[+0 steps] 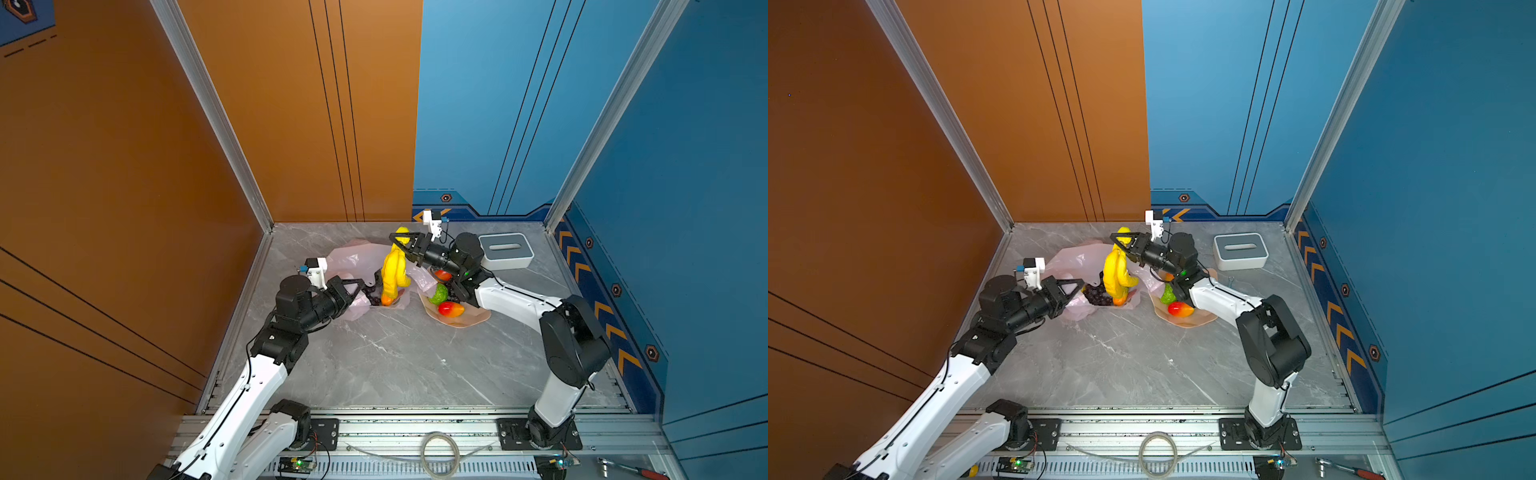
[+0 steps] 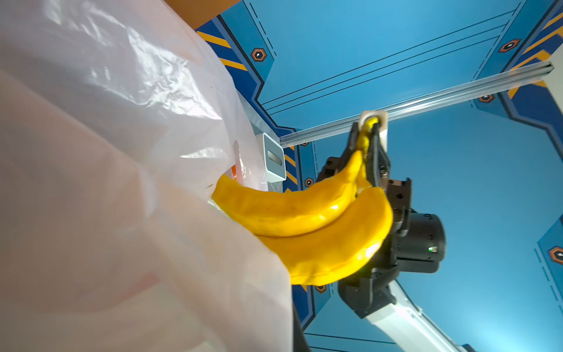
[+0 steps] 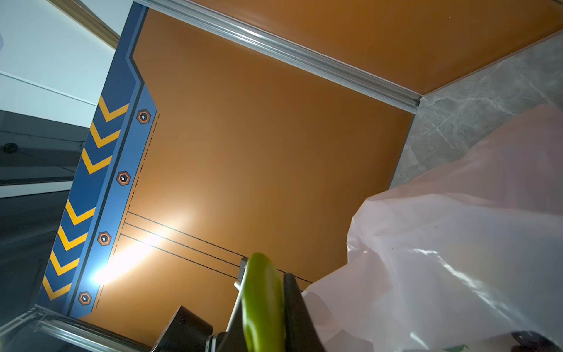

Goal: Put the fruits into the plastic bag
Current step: 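Lift the bananas and carry them toward the bag mouth, then lower the bananas into the pink bag held by the left gripper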

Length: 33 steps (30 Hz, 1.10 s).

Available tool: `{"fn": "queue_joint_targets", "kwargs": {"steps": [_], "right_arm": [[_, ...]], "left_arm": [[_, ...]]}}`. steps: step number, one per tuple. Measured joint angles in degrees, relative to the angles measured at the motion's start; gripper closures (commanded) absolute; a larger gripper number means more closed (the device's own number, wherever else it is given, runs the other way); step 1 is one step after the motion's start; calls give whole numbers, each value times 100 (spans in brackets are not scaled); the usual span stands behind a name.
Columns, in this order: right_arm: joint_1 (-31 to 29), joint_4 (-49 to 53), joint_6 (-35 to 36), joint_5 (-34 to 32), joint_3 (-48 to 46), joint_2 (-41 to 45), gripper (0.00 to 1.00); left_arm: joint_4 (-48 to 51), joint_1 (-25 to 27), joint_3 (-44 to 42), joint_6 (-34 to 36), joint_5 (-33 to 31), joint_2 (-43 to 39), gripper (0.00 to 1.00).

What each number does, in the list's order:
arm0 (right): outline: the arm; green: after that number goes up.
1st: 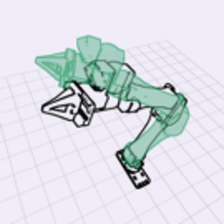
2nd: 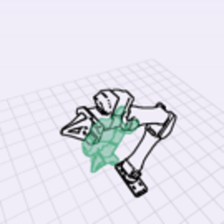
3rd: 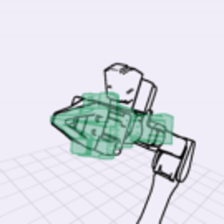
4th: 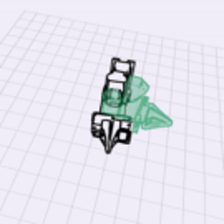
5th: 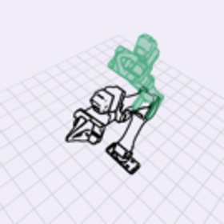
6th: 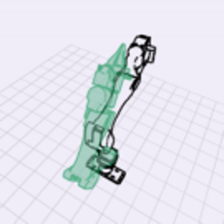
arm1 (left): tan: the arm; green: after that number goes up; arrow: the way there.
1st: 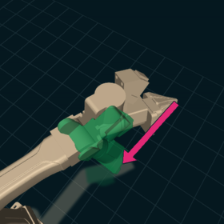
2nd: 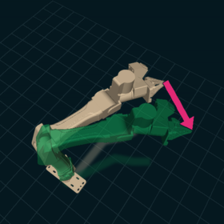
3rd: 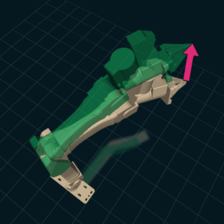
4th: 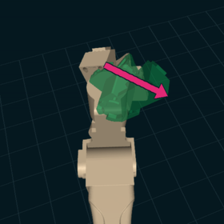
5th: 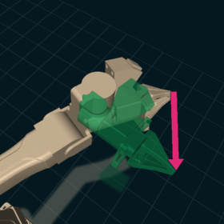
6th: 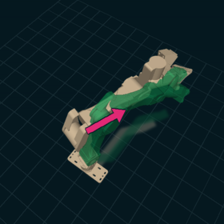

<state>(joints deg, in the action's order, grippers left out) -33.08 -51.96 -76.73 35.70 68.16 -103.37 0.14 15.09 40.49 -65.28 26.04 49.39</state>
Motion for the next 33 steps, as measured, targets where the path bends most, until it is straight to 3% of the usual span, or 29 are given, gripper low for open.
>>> {"fn": "queue_joint_targets", "kwargs": {"steps": [5, 11, 26, 33], "right_arm": [[-111, -330, 153, -157, -28, -258, 87], [-216, -236, 892, -343, -28, -413, 87], [-944, 2544, 3733, -1294, 649, -638, 86], [-1071, 2981, 4089, -1722, 876, -776, 86]], "left_arm": [[-407, -81, -24, -472, 74, 81, 100], [-901, -118, -35, -964, 131, 291, 100], [-2059, -238, -192, -2017, 146, 699, 100], [-2310, -240, -216, -2210, 192, 715, 100]]}}
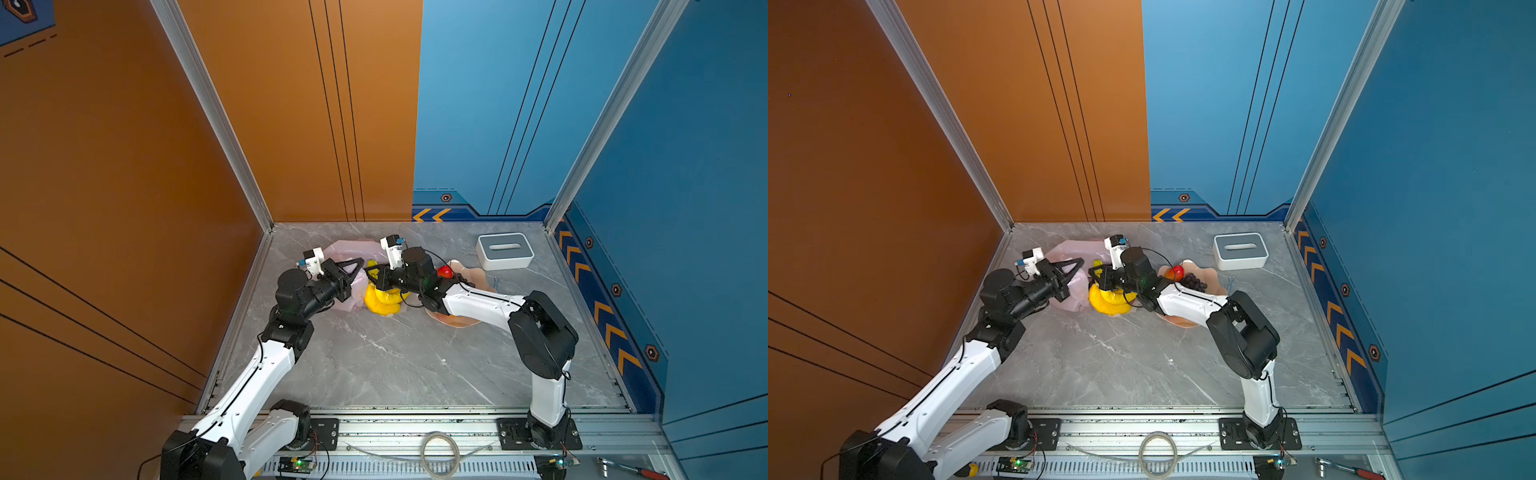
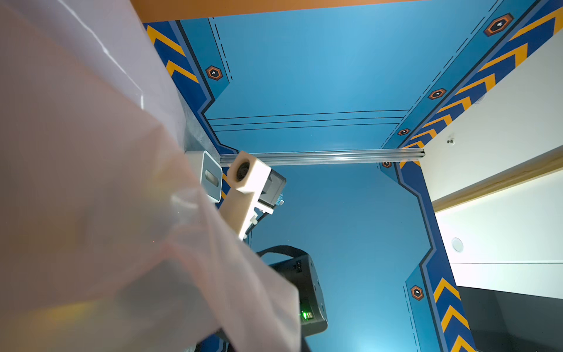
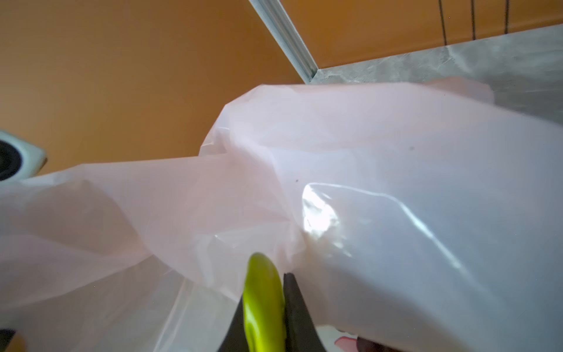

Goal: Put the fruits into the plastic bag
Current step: 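Lower the bananas into the pink bag held by the left gripper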

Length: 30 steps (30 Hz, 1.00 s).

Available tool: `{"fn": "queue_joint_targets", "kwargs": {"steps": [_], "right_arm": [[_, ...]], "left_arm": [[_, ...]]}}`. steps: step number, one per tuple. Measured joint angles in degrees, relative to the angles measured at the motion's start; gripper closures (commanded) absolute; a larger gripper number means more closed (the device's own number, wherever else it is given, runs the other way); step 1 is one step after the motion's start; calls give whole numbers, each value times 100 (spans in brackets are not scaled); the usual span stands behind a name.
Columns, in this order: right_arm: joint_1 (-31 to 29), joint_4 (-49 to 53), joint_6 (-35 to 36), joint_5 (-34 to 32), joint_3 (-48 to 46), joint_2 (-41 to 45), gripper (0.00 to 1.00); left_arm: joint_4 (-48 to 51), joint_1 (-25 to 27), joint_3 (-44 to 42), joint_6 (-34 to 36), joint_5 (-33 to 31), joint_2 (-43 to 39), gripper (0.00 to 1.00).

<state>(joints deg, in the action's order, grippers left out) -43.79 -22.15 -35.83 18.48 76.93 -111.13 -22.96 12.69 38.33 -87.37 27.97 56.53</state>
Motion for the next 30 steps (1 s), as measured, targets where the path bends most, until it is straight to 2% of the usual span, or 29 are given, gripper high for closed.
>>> {"fn": "queue_joint_targets", "kwargs": {"steps": [8, 15, 23, 30], "right_arm": [[348, -94, -273, -656, 17, 0, 86], [249, -98, -358, -1128, 577, -114, 86], [-146, -96, -356, -1163, 951, -603, 81], [-295, 142, -339, -857, 1154, -848, 72]], "left_arm": [[144, 0, -326, -28, 273, -369, 100], [590, 0, -162, 201, 428, -492, 100], [-101, -122, -68, -105, 372, 153, 100], [-717, -256, -52, -446, 205, 603, 100]]}}
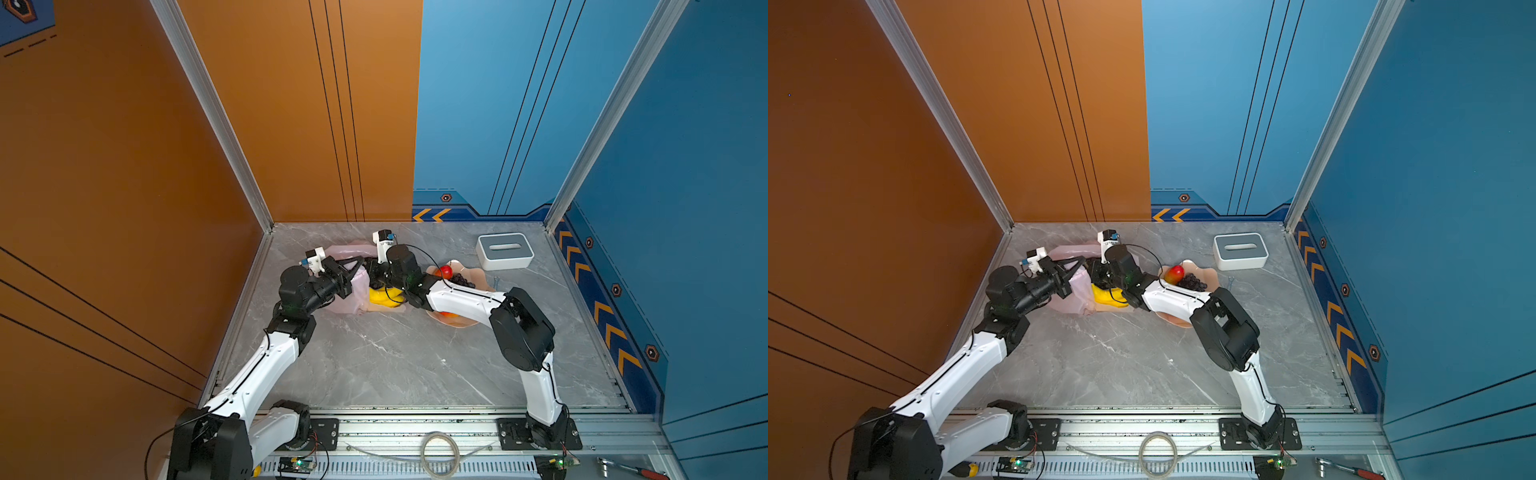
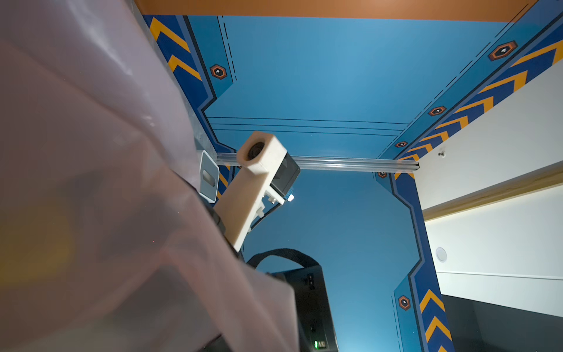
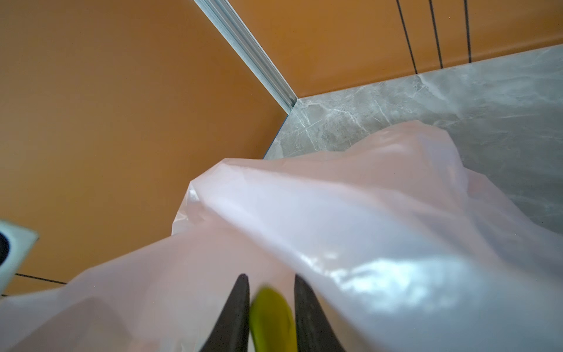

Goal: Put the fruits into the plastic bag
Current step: 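Lower the bananas into the pink bag held by the left gripper, then open the right gripper and withdraw it from the bag, then move the right gripper over the plate and lower onto a mango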

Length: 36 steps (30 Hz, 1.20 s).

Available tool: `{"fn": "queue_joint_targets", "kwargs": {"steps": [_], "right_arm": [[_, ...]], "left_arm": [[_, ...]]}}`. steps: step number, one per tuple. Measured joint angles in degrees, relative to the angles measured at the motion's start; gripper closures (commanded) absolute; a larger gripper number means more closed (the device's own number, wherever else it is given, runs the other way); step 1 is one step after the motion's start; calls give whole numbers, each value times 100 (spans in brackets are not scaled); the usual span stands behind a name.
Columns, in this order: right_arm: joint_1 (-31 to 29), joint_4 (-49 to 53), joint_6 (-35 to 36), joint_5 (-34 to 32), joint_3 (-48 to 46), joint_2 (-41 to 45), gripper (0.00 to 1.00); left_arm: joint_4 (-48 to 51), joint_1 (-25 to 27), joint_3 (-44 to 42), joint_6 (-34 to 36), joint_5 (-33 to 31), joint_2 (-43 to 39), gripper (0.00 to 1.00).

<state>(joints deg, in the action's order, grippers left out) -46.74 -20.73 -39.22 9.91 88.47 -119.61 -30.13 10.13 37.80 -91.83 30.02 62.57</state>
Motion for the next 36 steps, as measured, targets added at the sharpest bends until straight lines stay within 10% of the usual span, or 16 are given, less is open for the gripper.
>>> {"fn": "queue_joint_targets", "kwargs": {"steps": [14, 24, 36], "right_arm": [[15, 1043, -4, 507, 560, -92, 43], [190, 3652, 702, -426, 1950, -15, 21], [649, 5093, 1235, -874, 2553, 136, 19]], "left_arm": [[-192, -295, 44, -127, -22, -44, 100], [-229, -295, -94, -173, 20, -343, 100], [85, -219, -363, -129, 184, -859, 100]]}}
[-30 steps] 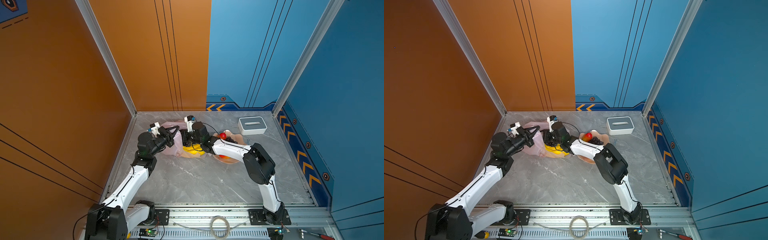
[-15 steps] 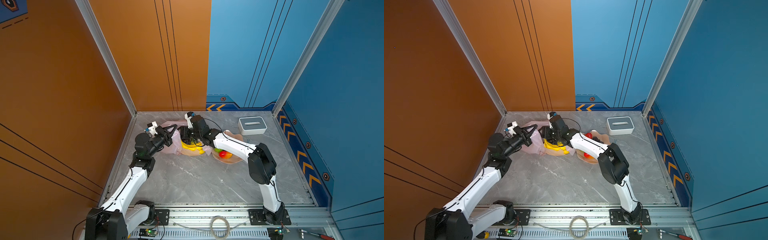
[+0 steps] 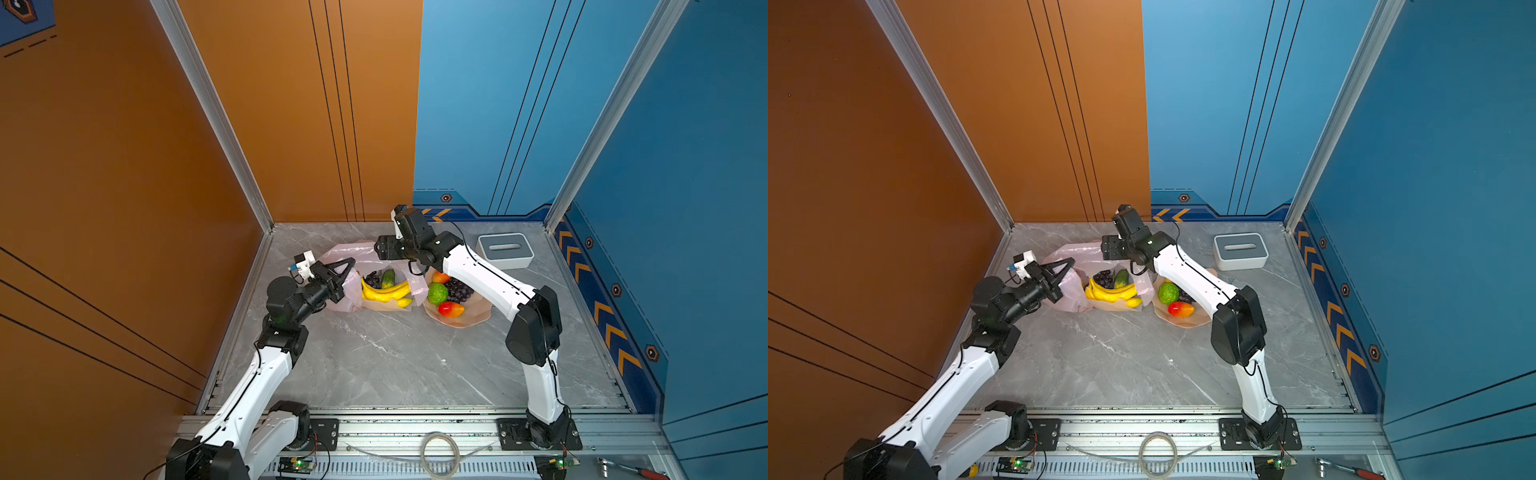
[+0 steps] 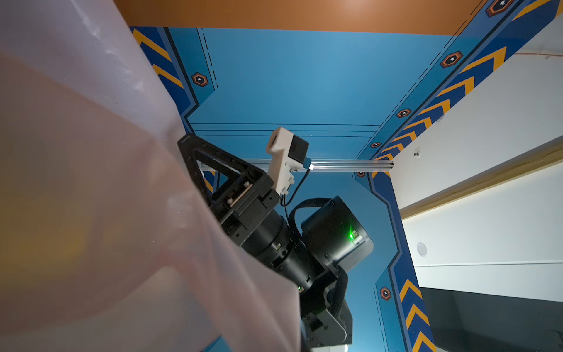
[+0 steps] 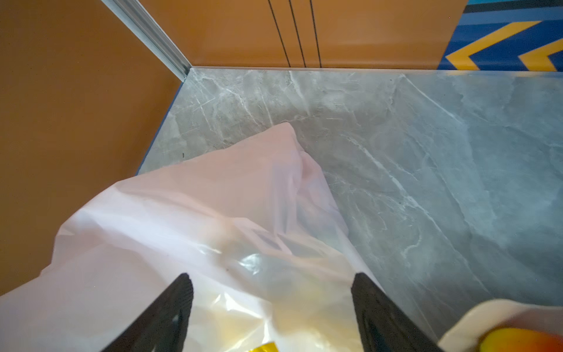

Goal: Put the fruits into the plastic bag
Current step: 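Move the right gripper over the plate and lower onto a mango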

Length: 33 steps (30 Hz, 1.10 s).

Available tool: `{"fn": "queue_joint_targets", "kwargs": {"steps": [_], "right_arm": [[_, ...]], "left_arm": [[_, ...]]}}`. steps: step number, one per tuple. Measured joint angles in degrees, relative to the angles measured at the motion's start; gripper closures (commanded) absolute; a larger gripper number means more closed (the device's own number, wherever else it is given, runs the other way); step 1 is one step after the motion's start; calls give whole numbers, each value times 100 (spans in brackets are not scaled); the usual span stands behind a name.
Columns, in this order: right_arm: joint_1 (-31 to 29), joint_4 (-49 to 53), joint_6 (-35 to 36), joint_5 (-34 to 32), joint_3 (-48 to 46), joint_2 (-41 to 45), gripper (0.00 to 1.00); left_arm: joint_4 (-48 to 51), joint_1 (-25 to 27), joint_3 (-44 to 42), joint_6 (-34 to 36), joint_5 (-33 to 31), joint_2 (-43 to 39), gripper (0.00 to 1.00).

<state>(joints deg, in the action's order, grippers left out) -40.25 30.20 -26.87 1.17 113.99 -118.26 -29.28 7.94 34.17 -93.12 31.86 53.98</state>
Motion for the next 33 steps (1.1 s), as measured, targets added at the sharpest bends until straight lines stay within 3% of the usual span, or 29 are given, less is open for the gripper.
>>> {"fn": "queue_joint_targets", "kwargs": {"steps": [6, 14, 22, 25, 33], "right_arm": [[-11, 490, 190, 166, 0, 407, 17], [-72, 1661, 507, 129, -63, 1766, 8], [-166, 2304, 656, -282, -1700, 2518, 6], [125, 2321, 632, -352, -2380, 2625, 6], [1707, 1952, 350, 153, -3523, 3250, 7]], "left_arm": [[481, 44, 2, 275, 186, -278, 100], [835, 175, 2, 446, 313, -407, 100], [955, 249, 57, 490, 315, -417, 100], [997, 275, 105, 525, 315, -417, 100], [1128, 302, 131, 592, 315, -448, 100]]}}
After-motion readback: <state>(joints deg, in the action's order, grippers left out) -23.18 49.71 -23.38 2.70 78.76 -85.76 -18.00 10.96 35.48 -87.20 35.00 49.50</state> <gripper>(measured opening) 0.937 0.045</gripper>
